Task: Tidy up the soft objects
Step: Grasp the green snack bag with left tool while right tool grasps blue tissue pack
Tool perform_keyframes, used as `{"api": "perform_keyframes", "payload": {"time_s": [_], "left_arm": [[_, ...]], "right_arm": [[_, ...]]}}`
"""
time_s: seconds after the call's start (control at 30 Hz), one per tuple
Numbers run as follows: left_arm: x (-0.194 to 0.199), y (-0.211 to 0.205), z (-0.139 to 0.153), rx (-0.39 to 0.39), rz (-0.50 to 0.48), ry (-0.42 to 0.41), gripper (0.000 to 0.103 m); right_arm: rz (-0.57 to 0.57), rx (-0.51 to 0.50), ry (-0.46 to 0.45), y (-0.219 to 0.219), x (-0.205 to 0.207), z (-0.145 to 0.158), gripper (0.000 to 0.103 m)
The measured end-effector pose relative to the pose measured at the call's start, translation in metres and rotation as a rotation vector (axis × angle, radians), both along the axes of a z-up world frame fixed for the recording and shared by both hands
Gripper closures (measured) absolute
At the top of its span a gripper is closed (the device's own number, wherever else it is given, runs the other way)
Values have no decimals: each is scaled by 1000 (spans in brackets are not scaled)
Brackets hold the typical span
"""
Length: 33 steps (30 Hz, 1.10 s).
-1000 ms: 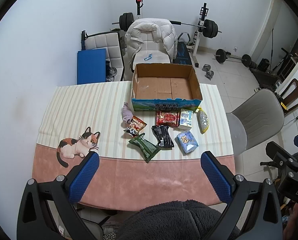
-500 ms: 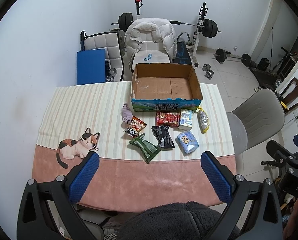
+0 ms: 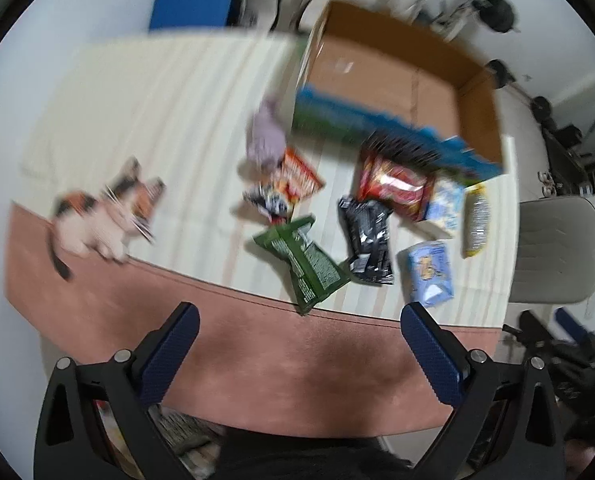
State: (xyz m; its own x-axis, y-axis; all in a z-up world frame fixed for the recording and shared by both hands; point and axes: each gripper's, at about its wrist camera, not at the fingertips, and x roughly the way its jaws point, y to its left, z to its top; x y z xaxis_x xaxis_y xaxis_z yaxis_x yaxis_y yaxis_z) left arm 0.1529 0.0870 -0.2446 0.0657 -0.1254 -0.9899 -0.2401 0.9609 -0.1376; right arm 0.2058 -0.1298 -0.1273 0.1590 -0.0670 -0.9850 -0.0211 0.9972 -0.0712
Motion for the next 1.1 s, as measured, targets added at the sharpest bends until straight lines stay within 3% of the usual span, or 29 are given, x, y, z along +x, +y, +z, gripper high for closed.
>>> {"api": "perform_keyframes", "payload": {"time_s": [0.1,0.23,0.4,0.5,0.57,0.73,0.87,1.03,1.1], "left_arm": [[15,-2,-61,-95,54,111,14],[26,-13,-126,-183,118,225,33],[34,-22,-172,-180,150,278,36],[33,-21,-191,-210,190,307,43],[30,-19,-197,-223,213,310,53],[27,-21,-201,-212,202,296,60],[28,-21,-193,-182,155,280,66],[27,-36,-181,-89,-66,310,65],[24,-33,-180,-88,-72,326,64]], "right_arm": [[0,7,90,-5,20,-68,0],[-17,12,161,-9,37,-132,4],[-19,39,218,-5,47,-175,6],[12,22,246,2,48,-191,6],[26,18,264,5,49,-201,7],[35,24,297,9,49,-224,13],[41,25,320,14,46,-244,24],[42,28,348,17,26,-264,33],[37,41,362,20,18,-270,33]]}}
